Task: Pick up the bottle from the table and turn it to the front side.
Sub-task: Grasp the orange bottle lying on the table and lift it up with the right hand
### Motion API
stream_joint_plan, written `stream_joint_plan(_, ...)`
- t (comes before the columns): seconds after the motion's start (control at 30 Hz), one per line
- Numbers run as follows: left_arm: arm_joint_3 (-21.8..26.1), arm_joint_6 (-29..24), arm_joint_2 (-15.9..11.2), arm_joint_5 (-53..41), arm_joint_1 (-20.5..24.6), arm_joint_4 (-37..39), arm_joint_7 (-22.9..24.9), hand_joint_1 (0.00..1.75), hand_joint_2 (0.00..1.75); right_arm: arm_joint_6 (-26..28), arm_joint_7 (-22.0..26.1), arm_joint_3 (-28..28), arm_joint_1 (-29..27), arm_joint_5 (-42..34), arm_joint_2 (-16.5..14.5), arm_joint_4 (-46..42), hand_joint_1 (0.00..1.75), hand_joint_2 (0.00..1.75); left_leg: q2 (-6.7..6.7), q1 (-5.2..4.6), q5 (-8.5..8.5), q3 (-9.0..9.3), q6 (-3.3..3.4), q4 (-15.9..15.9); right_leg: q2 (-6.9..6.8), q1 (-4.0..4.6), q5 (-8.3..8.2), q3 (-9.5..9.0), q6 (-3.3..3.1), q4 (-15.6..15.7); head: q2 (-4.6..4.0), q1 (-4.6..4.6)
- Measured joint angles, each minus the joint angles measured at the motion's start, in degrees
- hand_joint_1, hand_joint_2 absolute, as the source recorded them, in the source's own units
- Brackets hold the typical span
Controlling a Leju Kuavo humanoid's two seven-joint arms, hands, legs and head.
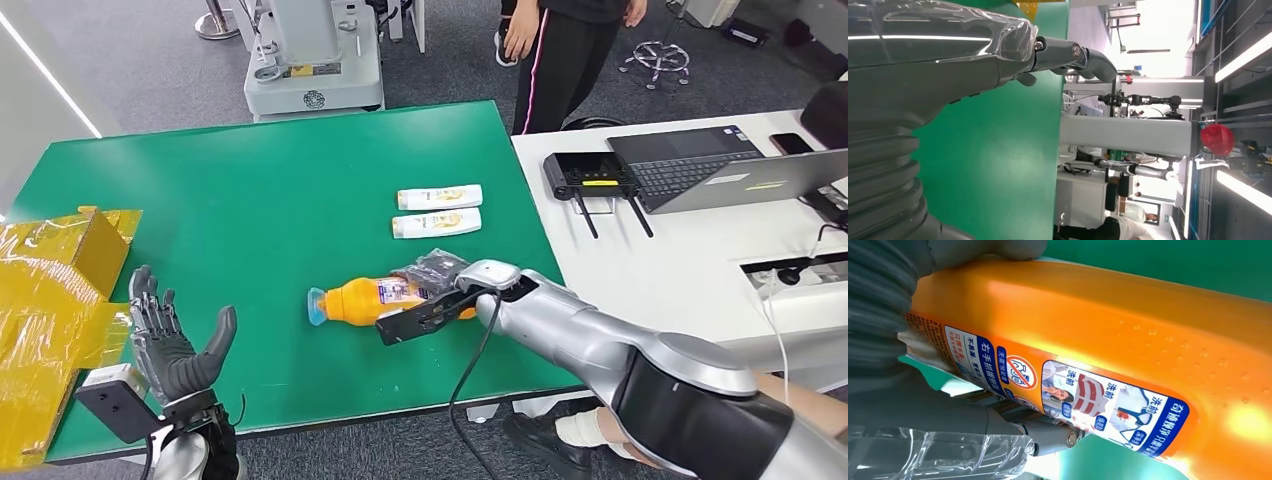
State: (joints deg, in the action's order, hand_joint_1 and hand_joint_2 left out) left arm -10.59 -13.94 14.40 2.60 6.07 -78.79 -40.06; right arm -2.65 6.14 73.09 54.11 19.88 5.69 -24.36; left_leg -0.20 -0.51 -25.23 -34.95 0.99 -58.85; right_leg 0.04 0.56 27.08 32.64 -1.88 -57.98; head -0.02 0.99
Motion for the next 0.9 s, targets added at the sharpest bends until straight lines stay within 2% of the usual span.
stream_joint_plan(0.33, 1.1, -2.8, -0.3, -1.9, 0.1, 0.0, 0.0, 0.0, 1.75, 15.4, 5.1, -8.5, -6.8, 0.0, -2.6, -3.3, 1.75, 1.75, -0.02, 0.01, 0.0, -0.09, 0.0, 0.0, -0.03, 0.01, 0.02, 0.06, 0.01, 0.0, 0.0, 0.01)
stream_joint_plan(0.5, 1.2, -5.0, -0.9, -2.7, 0.8, 0.1, 0.0, 0.0, 1.75, 22.8, 7.5, -14.2, -11.4, 1.8, -3.9, -7.6, 1.75, 1.75, -0.02, 0.01, 0.0, -0.1, 0.0, 0.0, -0.02, 0.01, 0.02, 0.08, 0.01, 0.0, 0.0, 0.0)
stream_joint_plan(0.73, 2.0, -6.5, -2.5, -3.2, 3.0, 1.2, 0.0, 0.0, 1.75, 27.9, 9.6, -22.2, -18.7, 5.2, -4.6, -16.8, 1.75, 1.75, -0.02, 0.02, 0.0, -0.13, 0.0, 0.0, -0.01, 0.01, 0.03, 0.11, 0.01, 0.0, 0.0, 0.0)
stream_joint_plan(0.9, 2.2, -4.1, -3.5, -3.7, 3.4, 2.6, 0.0, 0.0, 1.75, 30.2, 12.1, -27.8, -23.9, 7.2, -5.4, -22.7, 1.75, 1.75, -0.03, 0.02, 0.0, -0.16, 0.0, 0.0, -0.02, 0.0, 0.04, 0.16, 0.0, 0.0, 0.0, -0.01)
